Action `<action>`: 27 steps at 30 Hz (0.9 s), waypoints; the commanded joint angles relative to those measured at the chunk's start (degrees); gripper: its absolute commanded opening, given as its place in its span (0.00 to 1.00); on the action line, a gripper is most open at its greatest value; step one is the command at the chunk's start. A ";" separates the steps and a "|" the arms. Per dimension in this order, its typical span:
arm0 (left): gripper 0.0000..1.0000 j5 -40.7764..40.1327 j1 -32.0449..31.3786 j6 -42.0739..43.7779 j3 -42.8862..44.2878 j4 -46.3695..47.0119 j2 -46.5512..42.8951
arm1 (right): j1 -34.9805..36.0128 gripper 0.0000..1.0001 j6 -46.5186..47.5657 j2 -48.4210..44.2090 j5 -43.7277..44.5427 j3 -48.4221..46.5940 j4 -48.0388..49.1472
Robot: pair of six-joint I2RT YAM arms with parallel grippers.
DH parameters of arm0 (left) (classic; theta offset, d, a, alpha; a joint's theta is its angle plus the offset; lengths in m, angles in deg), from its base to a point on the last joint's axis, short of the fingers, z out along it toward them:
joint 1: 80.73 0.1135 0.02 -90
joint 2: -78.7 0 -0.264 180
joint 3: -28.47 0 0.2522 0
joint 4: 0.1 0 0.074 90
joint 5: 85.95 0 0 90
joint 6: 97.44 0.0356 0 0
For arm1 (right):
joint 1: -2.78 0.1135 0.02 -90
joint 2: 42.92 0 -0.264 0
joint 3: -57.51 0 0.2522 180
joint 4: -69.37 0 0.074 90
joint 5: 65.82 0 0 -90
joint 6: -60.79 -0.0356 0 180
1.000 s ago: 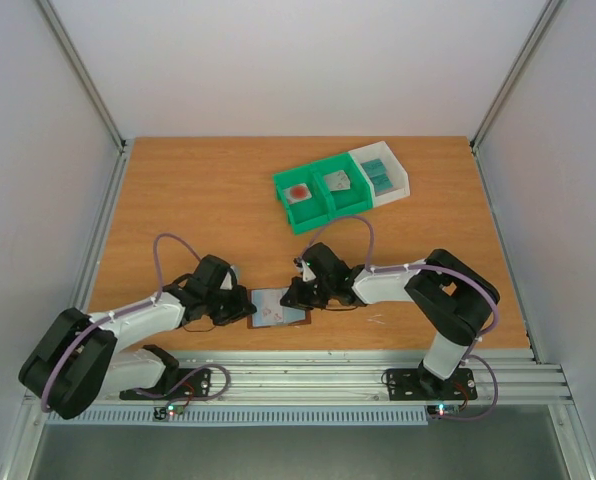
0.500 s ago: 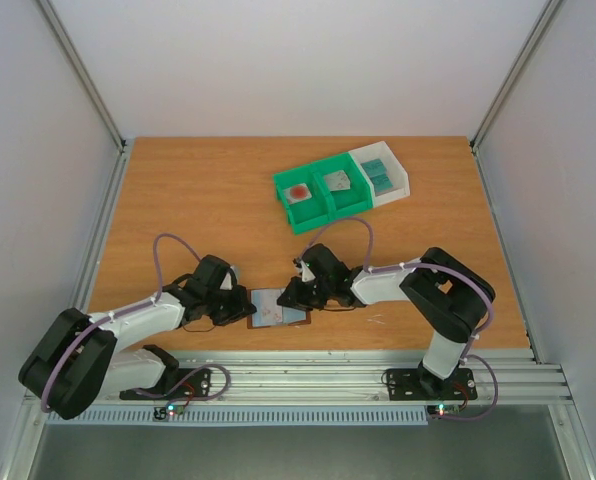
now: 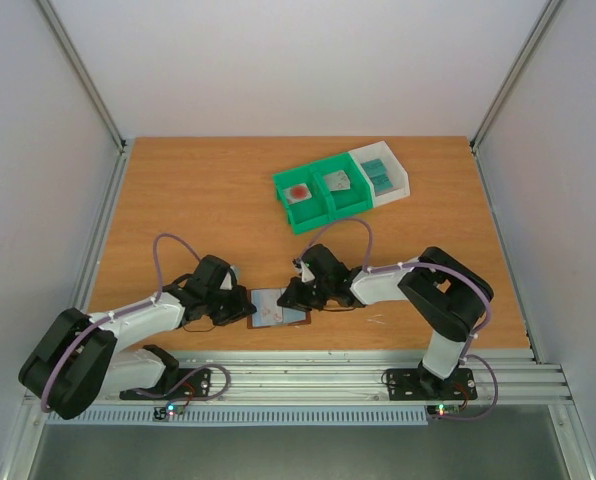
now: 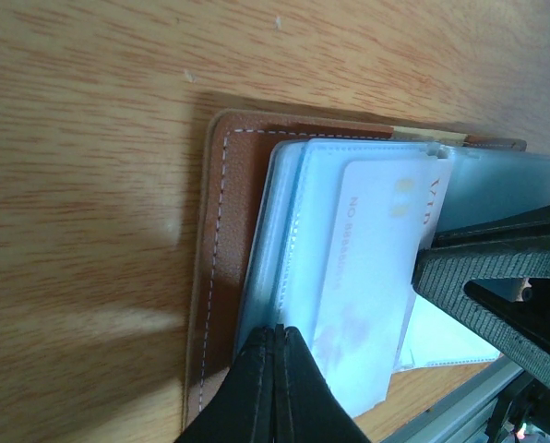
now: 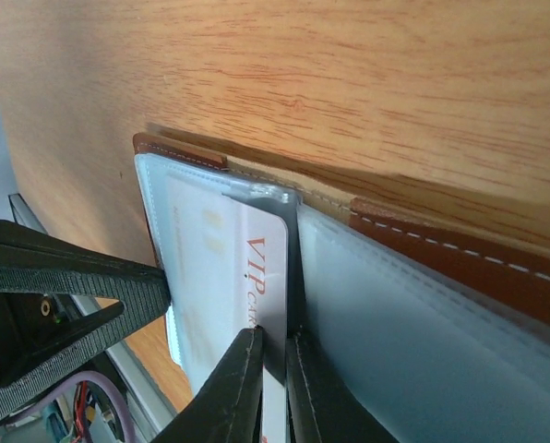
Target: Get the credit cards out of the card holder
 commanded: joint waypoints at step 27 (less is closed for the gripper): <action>0.08 1.06 0.09 -0.33 1.10 -2.36 -2.82 | -3.52 0.01 16.23 -14.80 6.25 -7.57 -25.25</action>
